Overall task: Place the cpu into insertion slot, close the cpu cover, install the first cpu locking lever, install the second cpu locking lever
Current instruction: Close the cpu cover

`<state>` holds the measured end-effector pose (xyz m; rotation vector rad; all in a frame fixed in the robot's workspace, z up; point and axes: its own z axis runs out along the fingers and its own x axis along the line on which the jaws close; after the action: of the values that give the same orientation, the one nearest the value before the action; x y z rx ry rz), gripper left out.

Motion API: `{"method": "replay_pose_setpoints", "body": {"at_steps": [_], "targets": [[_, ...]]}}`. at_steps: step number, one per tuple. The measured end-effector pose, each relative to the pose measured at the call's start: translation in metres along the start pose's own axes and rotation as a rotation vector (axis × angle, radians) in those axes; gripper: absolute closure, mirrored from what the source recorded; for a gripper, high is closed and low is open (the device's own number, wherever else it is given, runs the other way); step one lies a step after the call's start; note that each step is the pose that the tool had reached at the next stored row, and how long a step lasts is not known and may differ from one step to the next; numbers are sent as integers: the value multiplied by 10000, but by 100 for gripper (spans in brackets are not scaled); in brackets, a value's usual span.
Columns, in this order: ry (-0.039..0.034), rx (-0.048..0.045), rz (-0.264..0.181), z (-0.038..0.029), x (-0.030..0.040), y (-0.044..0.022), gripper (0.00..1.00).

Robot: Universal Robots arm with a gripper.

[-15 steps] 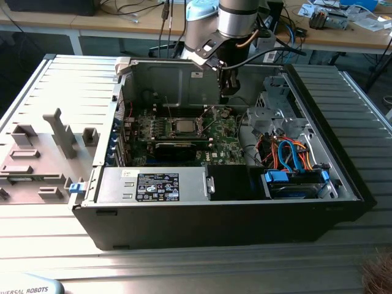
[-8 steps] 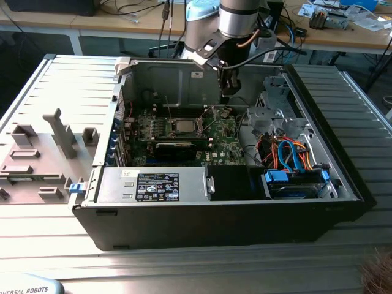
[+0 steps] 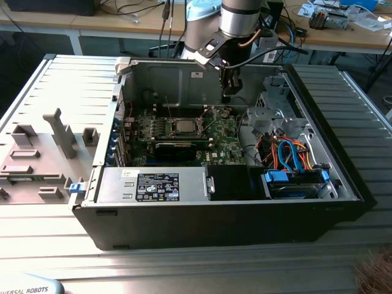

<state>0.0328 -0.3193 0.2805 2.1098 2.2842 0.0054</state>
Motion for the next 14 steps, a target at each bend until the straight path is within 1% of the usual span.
{"method": "replay_pose_setpoints", "body": {"at_steps": [14], "targets": [[-4, 0, 1, 2, 13, 45, 89]]}}
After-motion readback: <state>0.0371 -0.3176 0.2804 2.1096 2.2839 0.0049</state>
